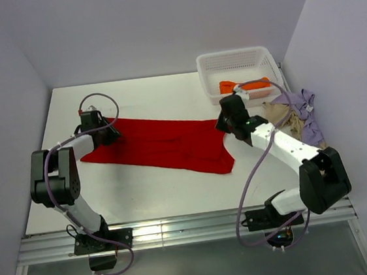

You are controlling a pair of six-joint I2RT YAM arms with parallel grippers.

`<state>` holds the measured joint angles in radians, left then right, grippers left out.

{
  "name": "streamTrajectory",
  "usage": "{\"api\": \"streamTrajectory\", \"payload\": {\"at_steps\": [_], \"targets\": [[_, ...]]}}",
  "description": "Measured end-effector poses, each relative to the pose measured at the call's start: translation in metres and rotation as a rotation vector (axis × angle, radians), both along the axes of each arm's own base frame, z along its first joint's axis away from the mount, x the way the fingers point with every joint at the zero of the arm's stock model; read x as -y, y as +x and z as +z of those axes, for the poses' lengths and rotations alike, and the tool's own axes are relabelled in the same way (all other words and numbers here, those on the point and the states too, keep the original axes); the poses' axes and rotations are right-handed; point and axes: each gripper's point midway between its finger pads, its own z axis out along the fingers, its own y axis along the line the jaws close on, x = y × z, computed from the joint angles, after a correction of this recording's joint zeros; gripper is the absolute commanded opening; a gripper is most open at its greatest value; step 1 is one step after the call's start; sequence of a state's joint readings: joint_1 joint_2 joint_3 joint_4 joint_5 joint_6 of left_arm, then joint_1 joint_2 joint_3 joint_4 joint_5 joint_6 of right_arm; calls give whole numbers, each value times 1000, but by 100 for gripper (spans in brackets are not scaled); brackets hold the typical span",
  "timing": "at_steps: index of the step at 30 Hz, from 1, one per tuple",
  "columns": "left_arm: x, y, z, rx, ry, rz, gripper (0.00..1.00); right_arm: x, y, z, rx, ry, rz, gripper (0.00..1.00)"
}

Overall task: Roll the t-shirts
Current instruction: Fold the tshirt

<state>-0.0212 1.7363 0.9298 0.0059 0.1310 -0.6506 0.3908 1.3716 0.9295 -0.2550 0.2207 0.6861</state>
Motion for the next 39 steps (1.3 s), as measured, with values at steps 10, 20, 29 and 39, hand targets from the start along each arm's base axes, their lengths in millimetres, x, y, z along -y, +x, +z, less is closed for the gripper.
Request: {"api": "streamTrajectory", "payload": {"at_steps": [10, 20, 29, 39], "targets": [[0, 19, 55, 69, -31, 46, 35, -70, -59, -44, -116, -2, 178, 0], [1, 61, 23, -5, -36, 66, 33, -93, -88, -106, -270, -105, 225, 0], [0, 71, -7, -80, -35, 86, 33, -99, -96, -99, -250, -97, 248, 0], [-6, 79, -11, -91, -37, 151, 28, -100, -112, -114, -289, -113, 289, 0]]}}
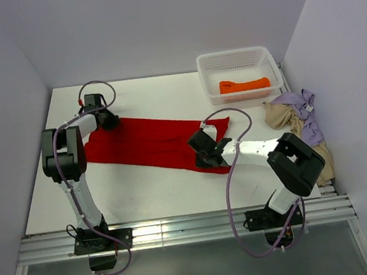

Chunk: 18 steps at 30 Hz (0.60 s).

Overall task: Roll the t-shirts
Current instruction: Fold the tshirt

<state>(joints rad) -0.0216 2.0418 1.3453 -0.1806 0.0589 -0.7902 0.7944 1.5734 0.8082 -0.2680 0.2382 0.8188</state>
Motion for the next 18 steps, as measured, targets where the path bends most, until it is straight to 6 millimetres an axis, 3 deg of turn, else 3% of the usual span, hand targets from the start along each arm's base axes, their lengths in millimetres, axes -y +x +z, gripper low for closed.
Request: {"api": "streamTrajectory", "payload": {"at_steps": [3, 9, 18], "targets": [[-6, -4, -2, 9, -29, 40, 27, 1, -1, -4, -8, -10, 2, 0], [-35, -31, -1, -11, -33, 142, 27, 1, 5, -4, -7, -12, 2, 0], [-72, -104, -2, -61, -3, 270, 28, -9, 38, -3, 0, -24, -10, 0]]}}
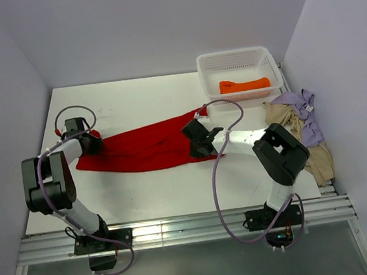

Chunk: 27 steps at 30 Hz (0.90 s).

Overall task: Roll the t-shirts
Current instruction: Fold the tshirt

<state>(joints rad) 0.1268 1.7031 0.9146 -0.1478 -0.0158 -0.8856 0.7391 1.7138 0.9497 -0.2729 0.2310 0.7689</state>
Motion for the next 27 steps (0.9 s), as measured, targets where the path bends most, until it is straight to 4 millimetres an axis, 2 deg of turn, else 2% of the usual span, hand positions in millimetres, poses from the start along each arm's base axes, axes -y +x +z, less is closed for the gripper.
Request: {"api": "streamTrajectory", "payload": {"at_steps": [6, 10, 15, 21, 25, 27], "targets": [[-1, -37, 10, 6, 22, 20, 28, -9, 35, 0, -9, 6, -17, 0], [2, -66, 21, 38, 20, 41, 29, -19, 73, 2, -3, 17, -35, 0], [10, -95, 26, 60, 12, 64, 29, -38, 122, 3, 16, 20, -46, 0], [32, -113, 9, -3, 4, 4, 29, -62, 181, 6, 43, 36, -33, 0], [54, -119, -7, -63, 0, -66, 28, -70, 199, 8, 46, 39, -1, 0], [63, -116, -6, -49, -3, -93, 29, -73, 205, 8, 38, 36, 20, 0]]}}
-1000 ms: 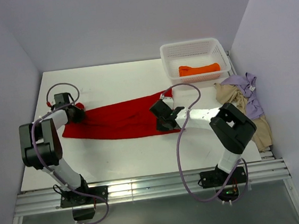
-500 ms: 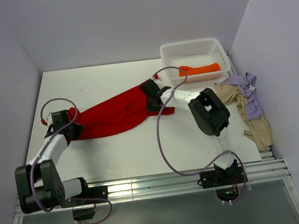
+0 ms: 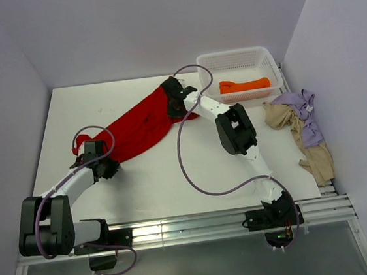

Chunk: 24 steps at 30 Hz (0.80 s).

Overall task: Roll the t-shirts
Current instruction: Fold the tshirt

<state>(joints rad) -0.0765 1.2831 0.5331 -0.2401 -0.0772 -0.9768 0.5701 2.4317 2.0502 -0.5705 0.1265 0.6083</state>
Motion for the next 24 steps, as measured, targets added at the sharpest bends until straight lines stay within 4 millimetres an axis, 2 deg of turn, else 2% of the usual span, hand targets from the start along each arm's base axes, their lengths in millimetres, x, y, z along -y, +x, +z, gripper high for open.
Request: {"api": "streamTrajectory", "payload": {"at_steps": [3, 7, 13, 15, 18, 24], "targets": [[11, -2, 0, -1, -4, -31, 30, -4, 12, 1, 8, -5, 20, 0], [11, -3, 7, -29, 25, -52, 32, 0, 12, -1, 3, -3, 31, 4], [4, 32, 54, 45, 94, -55, 39, 22, 11, 0, -13, 10, 21, 6], [-2, 42, 67, 74, 122, -44, 46, 24, 12, 0, -18, 18, 21, 8], [-20, 45, 75, 89, 153, -15, 60, 25, 13, 0, -17, 32, 22, 9], [-75, 46, 81, 100, 175, 134, 61, 27, 8, 0, -14, 37, 30, 9]]}}
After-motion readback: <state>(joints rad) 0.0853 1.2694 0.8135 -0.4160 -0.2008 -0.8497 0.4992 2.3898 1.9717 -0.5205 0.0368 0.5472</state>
